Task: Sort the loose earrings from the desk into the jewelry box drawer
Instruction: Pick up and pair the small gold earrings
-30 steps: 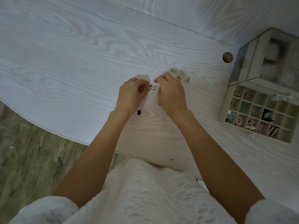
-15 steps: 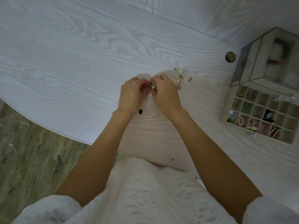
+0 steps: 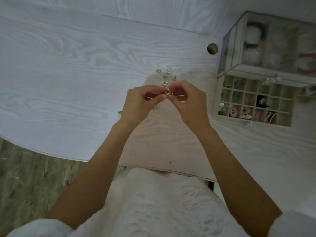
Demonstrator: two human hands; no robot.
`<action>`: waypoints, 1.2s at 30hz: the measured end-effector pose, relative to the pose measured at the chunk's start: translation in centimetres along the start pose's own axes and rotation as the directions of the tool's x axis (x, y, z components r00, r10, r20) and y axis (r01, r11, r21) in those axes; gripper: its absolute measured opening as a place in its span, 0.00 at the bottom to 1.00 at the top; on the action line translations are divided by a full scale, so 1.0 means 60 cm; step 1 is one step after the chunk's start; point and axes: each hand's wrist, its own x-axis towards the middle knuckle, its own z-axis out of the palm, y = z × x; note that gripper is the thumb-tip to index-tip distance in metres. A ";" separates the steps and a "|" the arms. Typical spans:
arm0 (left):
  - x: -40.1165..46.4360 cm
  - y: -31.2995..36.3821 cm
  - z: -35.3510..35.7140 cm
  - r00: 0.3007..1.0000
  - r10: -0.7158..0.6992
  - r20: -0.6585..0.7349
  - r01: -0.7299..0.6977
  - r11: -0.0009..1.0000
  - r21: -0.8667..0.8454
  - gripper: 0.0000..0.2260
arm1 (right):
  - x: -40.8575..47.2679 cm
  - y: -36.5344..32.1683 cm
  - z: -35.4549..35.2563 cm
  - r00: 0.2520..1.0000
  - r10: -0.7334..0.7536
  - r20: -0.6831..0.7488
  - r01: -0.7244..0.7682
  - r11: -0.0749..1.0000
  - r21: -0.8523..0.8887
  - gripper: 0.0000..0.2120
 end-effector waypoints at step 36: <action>0.005 0.094 0.181 0.838 0.506 0.204 -0.514 0.605 0.608 0.11 | -0.081 0.117 -0.226 0.996 -0.083 -0.018 0.065 0.882 -0.467 0.09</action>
